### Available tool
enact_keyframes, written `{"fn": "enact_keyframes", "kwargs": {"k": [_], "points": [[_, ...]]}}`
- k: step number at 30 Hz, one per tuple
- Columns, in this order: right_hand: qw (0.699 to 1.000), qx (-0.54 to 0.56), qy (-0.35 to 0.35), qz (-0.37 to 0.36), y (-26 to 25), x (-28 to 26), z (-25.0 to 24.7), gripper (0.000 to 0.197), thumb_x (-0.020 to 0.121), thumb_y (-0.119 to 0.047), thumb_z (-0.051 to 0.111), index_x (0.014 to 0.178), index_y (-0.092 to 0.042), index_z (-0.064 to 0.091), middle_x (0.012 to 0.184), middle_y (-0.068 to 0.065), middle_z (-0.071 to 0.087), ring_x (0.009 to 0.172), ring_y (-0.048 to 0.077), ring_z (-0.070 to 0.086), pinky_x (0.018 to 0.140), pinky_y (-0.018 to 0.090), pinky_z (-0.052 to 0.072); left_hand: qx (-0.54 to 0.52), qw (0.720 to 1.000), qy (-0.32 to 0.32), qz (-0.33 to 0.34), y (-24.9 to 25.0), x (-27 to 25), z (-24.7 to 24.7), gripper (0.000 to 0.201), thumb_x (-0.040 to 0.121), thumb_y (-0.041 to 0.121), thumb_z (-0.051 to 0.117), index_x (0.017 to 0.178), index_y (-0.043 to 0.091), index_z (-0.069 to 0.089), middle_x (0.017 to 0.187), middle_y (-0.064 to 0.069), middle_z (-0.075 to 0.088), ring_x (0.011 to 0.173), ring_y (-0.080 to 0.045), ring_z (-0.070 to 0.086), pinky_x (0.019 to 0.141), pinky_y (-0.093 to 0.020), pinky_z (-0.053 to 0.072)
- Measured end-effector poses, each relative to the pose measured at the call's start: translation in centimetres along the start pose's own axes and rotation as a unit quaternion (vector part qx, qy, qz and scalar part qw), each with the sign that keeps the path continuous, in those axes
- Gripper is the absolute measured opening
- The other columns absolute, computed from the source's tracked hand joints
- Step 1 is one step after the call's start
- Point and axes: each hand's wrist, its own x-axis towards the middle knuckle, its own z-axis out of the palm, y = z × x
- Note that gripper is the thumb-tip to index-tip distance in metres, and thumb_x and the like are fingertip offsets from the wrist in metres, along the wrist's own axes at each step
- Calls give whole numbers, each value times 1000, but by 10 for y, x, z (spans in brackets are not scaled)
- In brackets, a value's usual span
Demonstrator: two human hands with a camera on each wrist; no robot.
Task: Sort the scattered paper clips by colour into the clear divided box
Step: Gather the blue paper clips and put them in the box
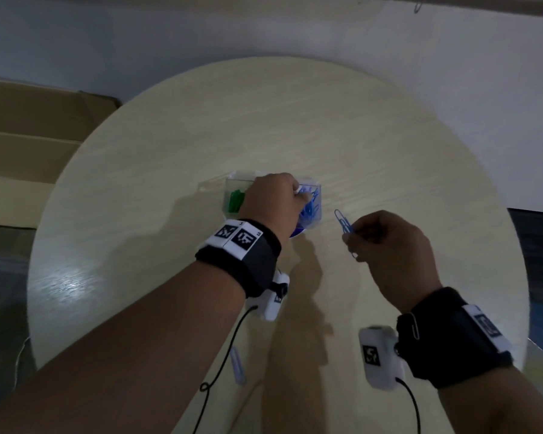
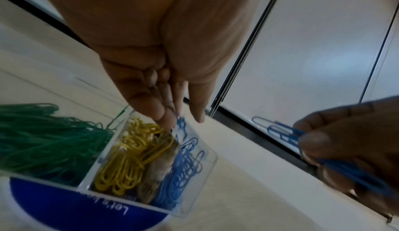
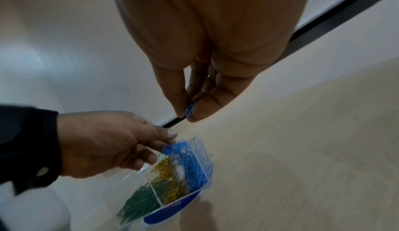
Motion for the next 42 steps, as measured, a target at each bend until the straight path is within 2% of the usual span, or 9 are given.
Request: {"fn": "enact_keyframes", "kwargs": {"k": [6,9,13,16,19,25,31,39,42], "points": [[1000,10,-24,-1,-12,27,12,15,74,-15,76,80,-21,62,66,1,70,57,18,66,59,38,57,-130,988,79,-7,-14,-17,-14,19,98,23,51,104,22,68,88,5,71,69,-14,67,71,-34,58],[1000,-11,-28,0,-22,45,29,12,76,-17,74,81,-20,63,68,1,70,58,17,66,53,30,56,-155,982,107,-35,-29,-34,-27,16,98,28,53,99,26,68,83,12,68,59,-5,64,60,-21,54],[999,-38,-36,-12,-26,58,40,21,81,-32,72,96,-18,69,84,0,73,65,14,69,65,31,59,-174,975,120,-63,-49,-60,-37,12,97,29,55,97,28,67,78,11,67,55,-4,64,50,-13,46],[992,-105,-5,-68,-20,54,38,20,81,-34,71,99,-25,71,94,-6,70,72,11,66,69,29,52,-158,974,137,-84,-75,-73,-43,10,95,28,57,92,29,66,78,11,68,55,-3,64,53,-12,46],[973,-182,-34,-134,-12,51,46,20,79,-30,73,98,-24,71,97,-1,62,72,15,61,69,23,40,-93,980,144,-100,-101,-80,-45,9,91,32,60,86,30,67,78,11,68,63,-6,65,67,-24,50],[962,-242,-18,-126,-3,53,63,13,87,-23,62,93,-18,72,93,7,53,78,28,58,70,26,39,52,993,83,-60,-127,-80,-39,10,87,20,63,92,27,69,89,5,61,77,-17,60,76,-29,47],[963,-257,-13,-76,-4,47,65,20,88,-45,58,87,-28,69,91,3,53,76,23,53,69,32,42,150,988,18,9,-132,-66,-31,25,89,19,61,113,18,70,103,-10,61,95,-35,56,84,-42,50],[982,-172,39,-68,-12,30,55,35,78,-49,69,96,-25,52,90,-1,53,71,14,49,60,27,33,146,987,-64,-10,-134,-64,-43,9,90,12,58,94,11,66,99,-12,59,94,-31,56,80,-37,42],[978,-189,-4,-92,-10,-10,57,24,75,-41,71,83,-27,54,77,-3,56,68,17,52,58,27,35,137,985,-83,63,-131,-69,-44,11,90,12,58,96,12,67,92,-9,63,90,-29,58,75,-35,43]]}}
